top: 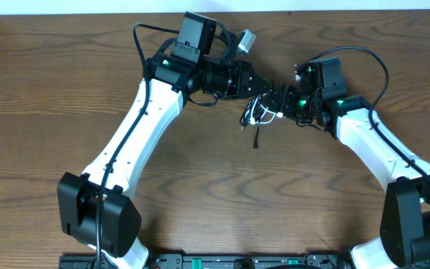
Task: Untangle cables
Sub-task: 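Lift the bundle with the left gripper and bring the right gripper toward it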
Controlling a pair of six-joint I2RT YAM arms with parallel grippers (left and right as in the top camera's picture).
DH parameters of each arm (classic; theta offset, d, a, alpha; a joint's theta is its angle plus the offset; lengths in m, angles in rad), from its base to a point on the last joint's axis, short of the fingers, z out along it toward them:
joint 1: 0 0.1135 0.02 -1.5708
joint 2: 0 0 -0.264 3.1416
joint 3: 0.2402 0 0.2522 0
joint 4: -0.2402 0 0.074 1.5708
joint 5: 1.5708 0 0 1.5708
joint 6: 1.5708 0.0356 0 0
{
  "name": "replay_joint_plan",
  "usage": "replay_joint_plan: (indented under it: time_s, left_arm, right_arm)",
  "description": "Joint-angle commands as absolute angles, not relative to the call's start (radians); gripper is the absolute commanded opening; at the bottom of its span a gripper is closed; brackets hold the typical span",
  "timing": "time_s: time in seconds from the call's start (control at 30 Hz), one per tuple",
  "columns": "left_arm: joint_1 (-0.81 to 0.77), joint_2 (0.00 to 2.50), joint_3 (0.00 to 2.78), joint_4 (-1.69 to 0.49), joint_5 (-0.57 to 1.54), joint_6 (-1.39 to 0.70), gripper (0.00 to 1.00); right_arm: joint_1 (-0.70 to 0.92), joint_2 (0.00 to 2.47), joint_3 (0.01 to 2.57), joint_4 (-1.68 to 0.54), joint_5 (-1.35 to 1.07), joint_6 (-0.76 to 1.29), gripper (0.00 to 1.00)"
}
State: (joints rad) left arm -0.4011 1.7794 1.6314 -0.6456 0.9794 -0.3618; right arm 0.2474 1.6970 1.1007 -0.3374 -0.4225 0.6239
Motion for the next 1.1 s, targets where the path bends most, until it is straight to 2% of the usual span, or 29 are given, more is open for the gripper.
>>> replay_joint_plan:
  time_s: [0.0, 0.3, 0.57, 0.83, 0.87, 0.9, 1.07]
  left_arm:
    - [-0.402, 1.776, 1.636, -0.641, 1.067, -0.380, 0.08]
    - [-0.374, 1.703, 1.636, -0.641, 1.063, -0.379, 0.07]
    - [-0.312, 1.613, 1.636, -0.676, 0.923, -0.378, 0.07]
    - [-0.333, 1.629, 1.636, -0.855, 0.625, -0.352, 0.07]
    - [-0.342, 1.639, 1.635, -0.897, 0.562, -0.352, 0.07]
    - [-0.347, 1.645, 1.635, -0.921, 0.527, -0.352, 0.07]
    - [-0.368, 1.673, 1.633, -0.994, 0.451, -0.345, 0.08]
  right_arm:
    - [0.250, 1.738, 1.120, -0.318, -0.360, 0.613, 0.60]
    - [0.248, 1.786, 1.119, -0.352, -0.218, 0.612, 0.55]
    - [0.224, 1.786, 1.118, -0.503, -0.084, 0.604, 0.42]
    - [0.221, 1.786, 1.118, -0.554, -0.130, 0.506, 0.16]
    - [0.221, 1.786, 1.118, -0.566, -0.134, 0.505, 0.07]
    - [0.221, 1.786, 1.118, -0.569, -0.143, 0.492, 0.03]
    - [0.221, 1.784, 1.118, -0.569, -0.217, 0.424, 0.01]
